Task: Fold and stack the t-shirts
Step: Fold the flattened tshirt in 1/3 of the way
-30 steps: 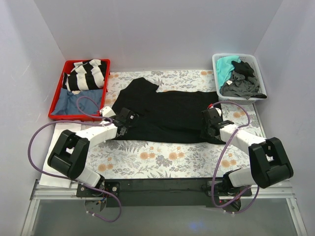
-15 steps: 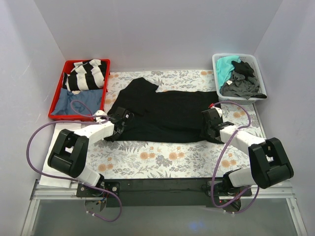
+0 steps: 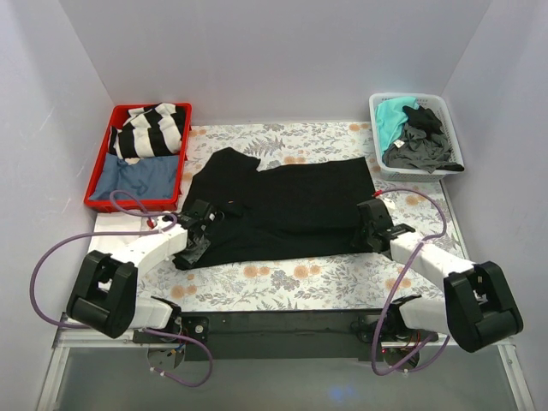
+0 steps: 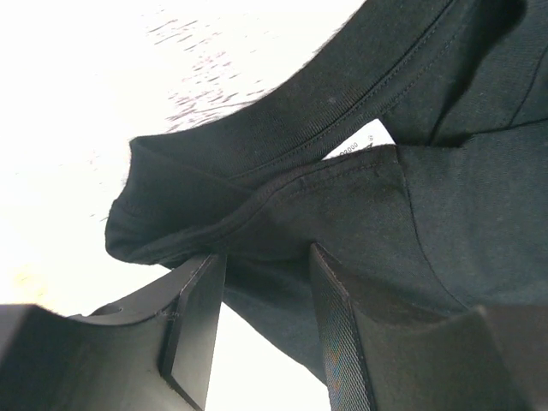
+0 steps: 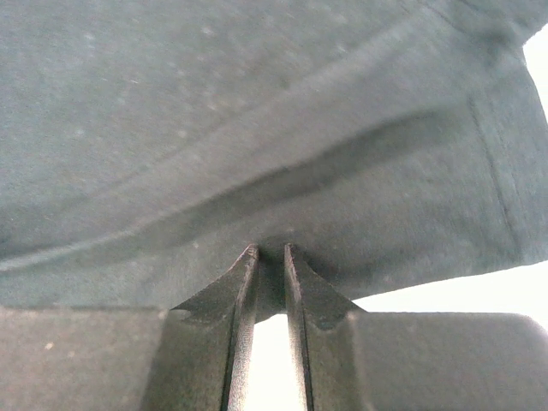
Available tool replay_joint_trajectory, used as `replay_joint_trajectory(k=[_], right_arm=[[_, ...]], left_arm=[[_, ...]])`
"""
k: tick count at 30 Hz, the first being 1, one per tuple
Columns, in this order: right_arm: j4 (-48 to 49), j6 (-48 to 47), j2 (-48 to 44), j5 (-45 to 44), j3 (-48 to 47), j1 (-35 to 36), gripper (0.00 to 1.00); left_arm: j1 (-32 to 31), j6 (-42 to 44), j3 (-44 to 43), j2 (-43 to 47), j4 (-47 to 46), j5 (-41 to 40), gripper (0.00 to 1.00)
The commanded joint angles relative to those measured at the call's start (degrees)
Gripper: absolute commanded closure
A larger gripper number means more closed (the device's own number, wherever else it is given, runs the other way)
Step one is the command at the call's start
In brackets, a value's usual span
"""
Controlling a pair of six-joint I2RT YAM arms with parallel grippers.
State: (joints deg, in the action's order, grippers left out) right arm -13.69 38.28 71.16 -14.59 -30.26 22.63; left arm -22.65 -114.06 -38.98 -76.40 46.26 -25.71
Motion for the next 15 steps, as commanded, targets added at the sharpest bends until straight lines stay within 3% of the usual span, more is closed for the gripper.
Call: replay_joint_trajectory(k=[1,10,15], right_arm=[[-16.18,2.58,-1.27,2.46,5.29,0.39,0.75],[-23.47,6.10,-14.46,2.30,4.69,0.75,0.77],[-24.63,3.39,-17.63,-0.52,-1.19,1.18,0.75]], left_arm=[[0.07,-10.39,0.93,2.57,7.26,0.93,0.58],[0.07,-11.54,-3.82,6.17,13.33,-2.93,0.58],[0.07,-5.76,-7.50,9.16,10.26,-3.91,0.60]])
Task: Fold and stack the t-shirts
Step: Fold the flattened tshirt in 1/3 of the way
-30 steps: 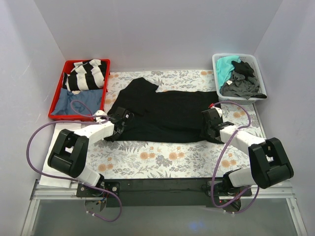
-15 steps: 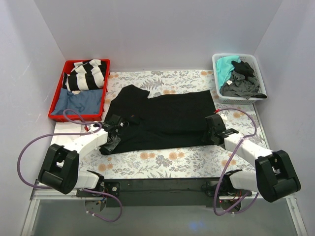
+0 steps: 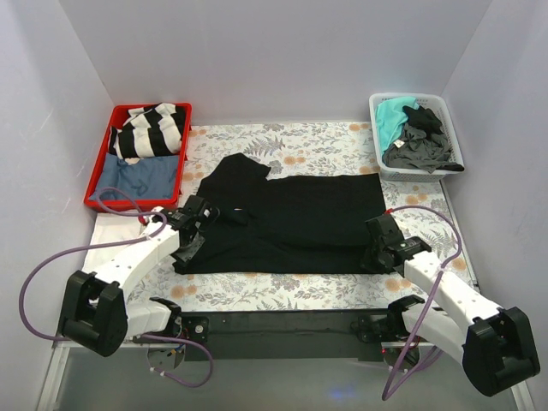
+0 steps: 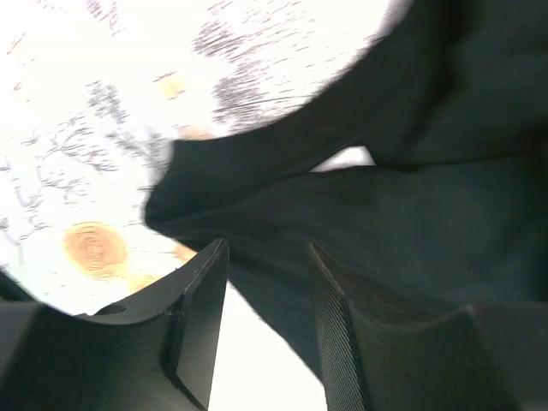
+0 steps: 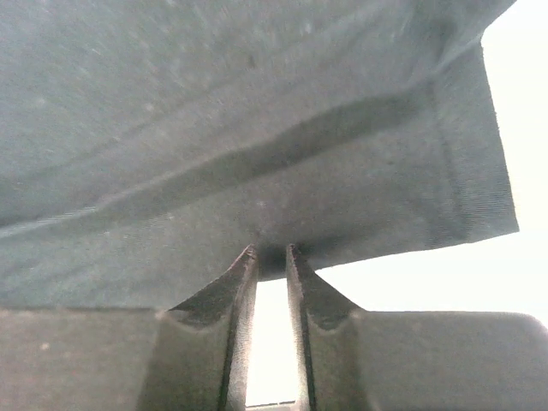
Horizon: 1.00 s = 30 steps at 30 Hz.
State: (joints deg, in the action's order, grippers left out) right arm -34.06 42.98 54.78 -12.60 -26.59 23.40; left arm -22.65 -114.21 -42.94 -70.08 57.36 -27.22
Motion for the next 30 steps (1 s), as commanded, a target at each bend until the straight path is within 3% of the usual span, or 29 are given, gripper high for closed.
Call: replay_joint_trajectory(k=[1,10,21,30], right_arm=[[-4.26,-1.84,-1.17,-3.65,-5.66,0.33,0.73],[3.21,-6.42,7.51,-2.87,-9.53,0.33,0.63],[9.10,-8.44,15.17,-8.05,-12.43,0.33,0.60],[14.46,-14.14,28.08,-12.89,-19.19,-0.28,0.58]], left_arm=[[0.07,-4.71,-4.25,3.02,-1.72,-2.40,0.61],[0.07,2.23,-9.70,-3.91,-9.02,-0.90,0.62],[0.07,4.79,-9.70,-8.66,-15.70,-0.55,0.62],[0.07,7.34,-14.98,-19.72,-21.06,-2.04,0.62]])
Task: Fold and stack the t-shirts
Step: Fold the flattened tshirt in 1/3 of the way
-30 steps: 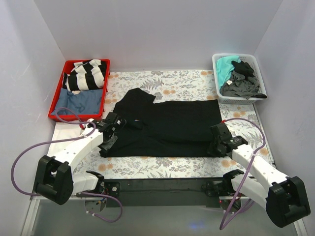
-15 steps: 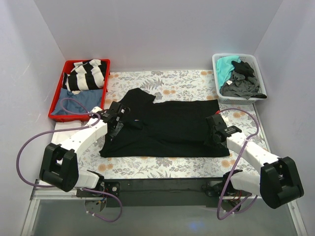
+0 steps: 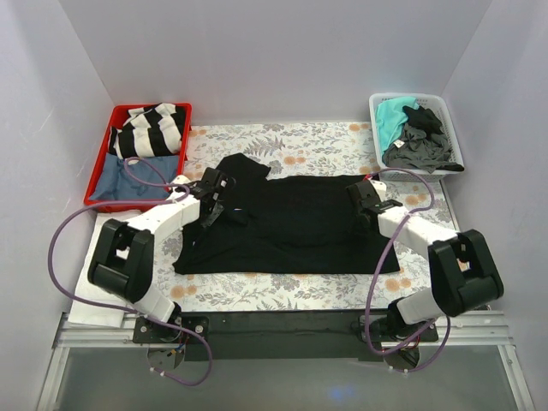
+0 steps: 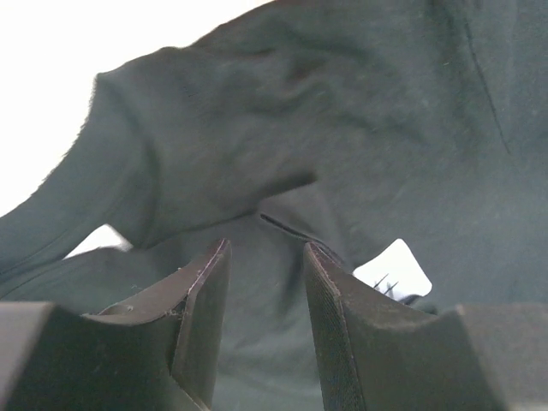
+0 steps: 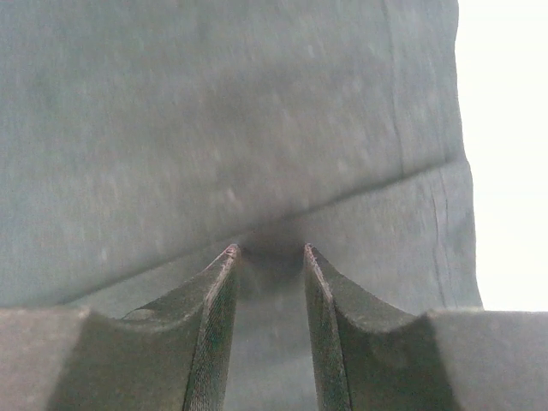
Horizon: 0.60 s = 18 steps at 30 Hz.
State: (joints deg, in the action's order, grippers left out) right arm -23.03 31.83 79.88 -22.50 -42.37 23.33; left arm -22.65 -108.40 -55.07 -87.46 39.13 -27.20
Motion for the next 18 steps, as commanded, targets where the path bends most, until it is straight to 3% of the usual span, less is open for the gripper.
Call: replay_joint_trajectory(k=[1,7,18], right_arm=[[3.43,-3.27,5.35,-3.25,-4.73,-0.39,0.58],[3.60,-3.97,8.02,-2.29,-7.46,-0.48,0.59],[3.60,-4.41,5.03,-2.46,-6.85,-0.48,0.60]], left_arm=[[0.15,2.13,-3.37,-3.23,-3.01,-2.15,0.62],[0.33,4.34,-8.38,-8.34,-4.42,-3.65,0.62],[0.42,7.67,-10.85,-7.81,-6.70,-4.18,0.62]])
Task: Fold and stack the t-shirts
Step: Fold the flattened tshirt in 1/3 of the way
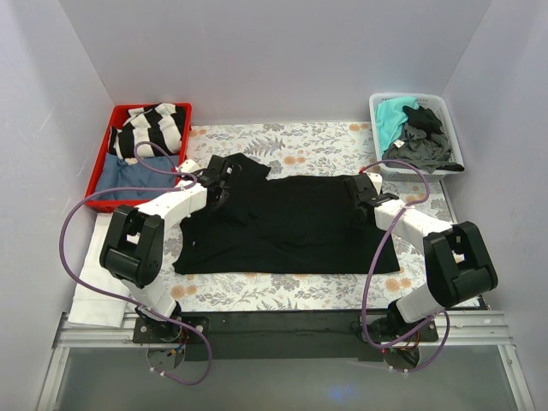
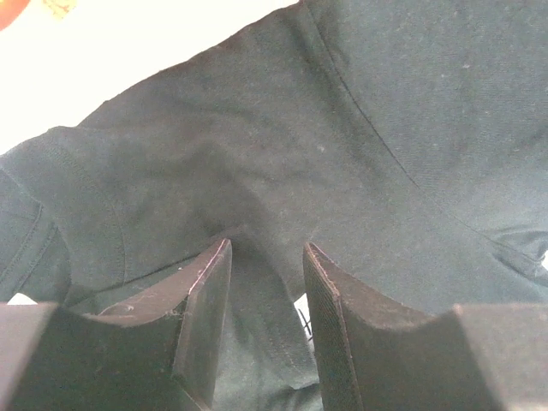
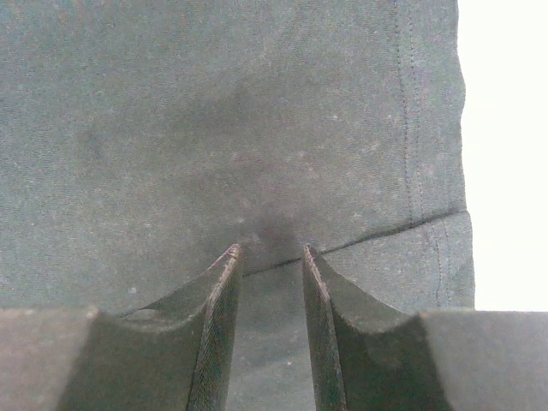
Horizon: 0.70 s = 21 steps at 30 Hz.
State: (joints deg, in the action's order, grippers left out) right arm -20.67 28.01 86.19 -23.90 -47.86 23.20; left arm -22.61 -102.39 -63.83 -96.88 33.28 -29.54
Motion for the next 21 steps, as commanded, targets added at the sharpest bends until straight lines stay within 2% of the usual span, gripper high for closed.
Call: replay_joint_trajectory(k=[1,9,21], right_arm=[[1.24,-0.50,-1.29,-0.97,-1.10,-0.44,0.60],[1.24,-0.32,-1.91,-1.76,0.04,-0.35,0.60],[1.24,0.29,-2.70,-2.73,1.10,-0.44,0.61]], left_arm=[[0.29,1.75,-2.43,1.35,-0.67,-1.58,0.62],[0.37,1.41,-2.17,0.38,0.21,0.01,0.62],[0.38,-2.64,-5.51,-4.72,8.73,0.97,0.59]])
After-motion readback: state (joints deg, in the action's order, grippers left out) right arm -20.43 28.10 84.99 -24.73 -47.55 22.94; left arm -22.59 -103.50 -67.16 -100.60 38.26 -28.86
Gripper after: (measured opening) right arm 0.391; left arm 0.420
